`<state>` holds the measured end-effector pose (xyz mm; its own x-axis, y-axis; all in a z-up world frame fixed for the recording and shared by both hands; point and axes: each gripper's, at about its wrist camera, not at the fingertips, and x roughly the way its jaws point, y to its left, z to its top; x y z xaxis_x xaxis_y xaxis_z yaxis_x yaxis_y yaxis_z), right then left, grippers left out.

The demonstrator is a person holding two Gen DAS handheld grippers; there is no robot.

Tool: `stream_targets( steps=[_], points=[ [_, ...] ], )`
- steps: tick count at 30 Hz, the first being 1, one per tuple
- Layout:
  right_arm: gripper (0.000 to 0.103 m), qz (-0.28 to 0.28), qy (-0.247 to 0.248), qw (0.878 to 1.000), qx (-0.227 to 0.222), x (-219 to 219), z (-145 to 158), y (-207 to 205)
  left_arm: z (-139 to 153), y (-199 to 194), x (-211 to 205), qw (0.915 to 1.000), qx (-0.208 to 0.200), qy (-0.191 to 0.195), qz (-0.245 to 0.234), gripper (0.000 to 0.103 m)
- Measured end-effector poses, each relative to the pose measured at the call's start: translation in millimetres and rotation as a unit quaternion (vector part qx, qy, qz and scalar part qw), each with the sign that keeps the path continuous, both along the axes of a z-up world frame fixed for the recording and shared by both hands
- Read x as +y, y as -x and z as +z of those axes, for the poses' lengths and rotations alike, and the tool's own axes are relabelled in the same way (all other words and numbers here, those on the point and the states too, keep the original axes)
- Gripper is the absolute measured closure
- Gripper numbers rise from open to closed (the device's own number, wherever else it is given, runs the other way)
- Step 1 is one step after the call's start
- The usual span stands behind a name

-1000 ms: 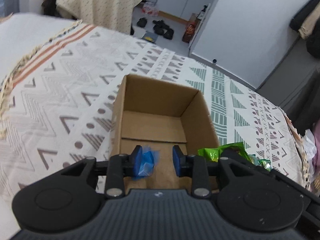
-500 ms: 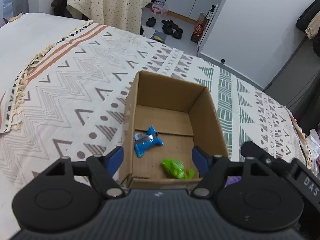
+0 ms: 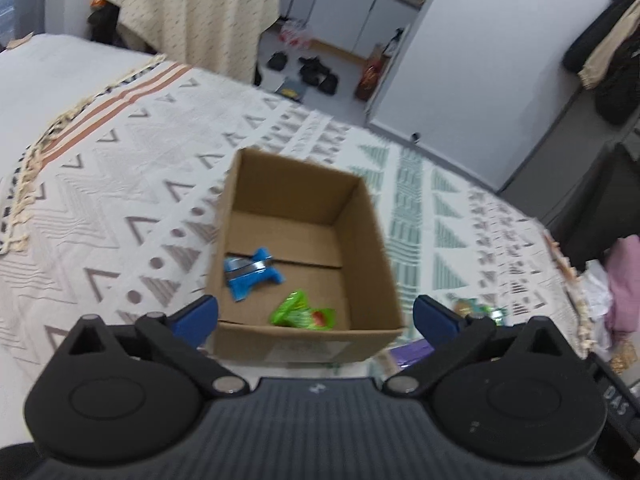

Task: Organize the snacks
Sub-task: 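Move both tools back over the snack pile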

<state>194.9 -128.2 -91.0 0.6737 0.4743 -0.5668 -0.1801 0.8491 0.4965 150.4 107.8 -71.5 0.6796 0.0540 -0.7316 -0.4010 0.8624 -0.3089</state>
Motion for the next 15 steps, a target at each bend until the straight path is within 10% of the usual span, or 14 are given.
stream_targets(
  steps=[15],
  points=[
    [0.0,-0.044,0.017,0.999,-0.009,-68.6,5.5,21.9,3.7,0.2,-58.5,0.9986,-0.011,0.013,-0.049,0.0]
  ],
)
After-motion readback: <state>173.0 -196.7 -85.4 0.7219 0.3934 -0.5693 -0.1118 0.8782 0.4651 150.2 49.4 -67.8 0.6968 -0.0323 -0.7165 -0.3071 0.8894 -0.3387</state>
